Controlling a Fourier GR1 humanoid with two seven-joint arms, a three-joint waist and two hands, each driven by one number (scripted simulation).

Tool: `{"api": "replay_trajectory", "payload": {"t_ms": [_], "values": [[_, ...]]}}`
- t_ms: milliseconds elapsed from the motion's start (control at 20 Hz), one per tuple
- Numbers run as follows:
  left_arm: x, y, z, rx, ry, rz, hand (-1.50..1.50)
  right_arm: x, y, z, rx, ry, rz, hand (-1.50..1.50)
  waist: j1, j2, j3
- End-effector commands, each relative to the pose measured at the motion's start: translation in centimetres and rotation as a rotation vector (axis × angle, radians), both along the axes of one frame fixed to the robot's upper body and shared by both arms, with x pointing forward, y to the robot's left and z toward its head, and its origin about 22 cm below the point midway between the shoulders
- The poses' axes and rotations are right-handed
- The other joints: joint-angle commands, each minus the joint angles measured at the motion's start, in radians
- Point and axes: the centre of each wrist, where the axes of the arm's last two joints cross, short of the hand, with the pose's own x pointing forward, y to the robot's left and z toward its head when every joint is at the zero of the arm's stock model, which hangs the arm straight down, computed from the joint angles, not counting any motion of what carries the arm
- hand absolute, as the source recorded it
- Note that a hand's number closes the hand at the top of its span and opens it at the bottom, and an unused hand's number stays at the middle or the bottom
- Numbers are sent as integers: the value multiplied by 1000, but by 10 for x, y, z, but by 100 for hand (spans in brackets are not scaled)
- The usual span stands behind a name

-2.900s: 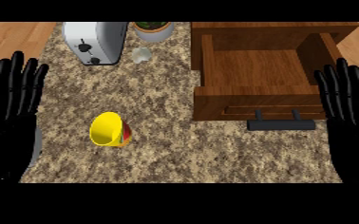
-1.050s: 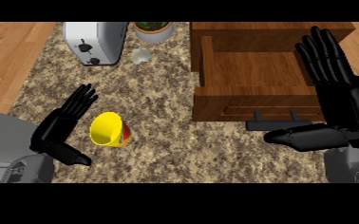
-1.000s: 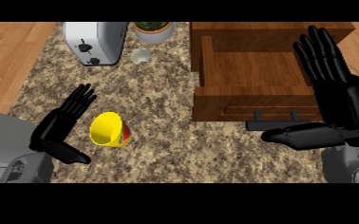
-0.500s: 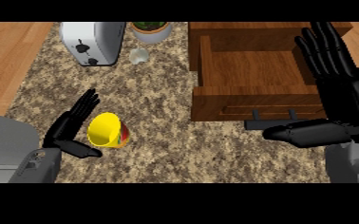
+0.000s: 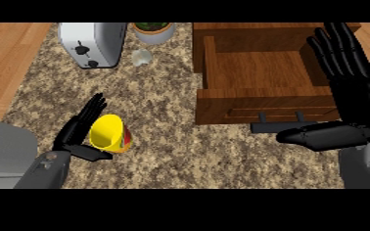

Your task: Pick up the cup, place it into the drawer and close the drawer

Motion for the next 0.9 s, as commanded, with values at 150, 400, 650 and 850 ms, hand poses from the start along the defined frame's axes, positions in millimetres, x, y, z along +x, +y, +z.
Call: {"api": "replay_trajectory", "payload": {"t_ms": [150,400,650,850], "values": [[-20,-13,-22,-122,-75,-56,-150,0,3,-6,3,0,11,-150,-5,4,-1],[0,-14,-10,-109,-73,-99,-150,8,-3,2,7,-2,-12,-150,-2,1,0],[1,-40,-18,-147,-65,-109,-150,0,-16,5,-20,4,13,-150,-18,3,-1],[11,-49,-13,-249,-41,-167,-150,6,-9,3,-15,14,15,-150,-13,6,-2]]}}
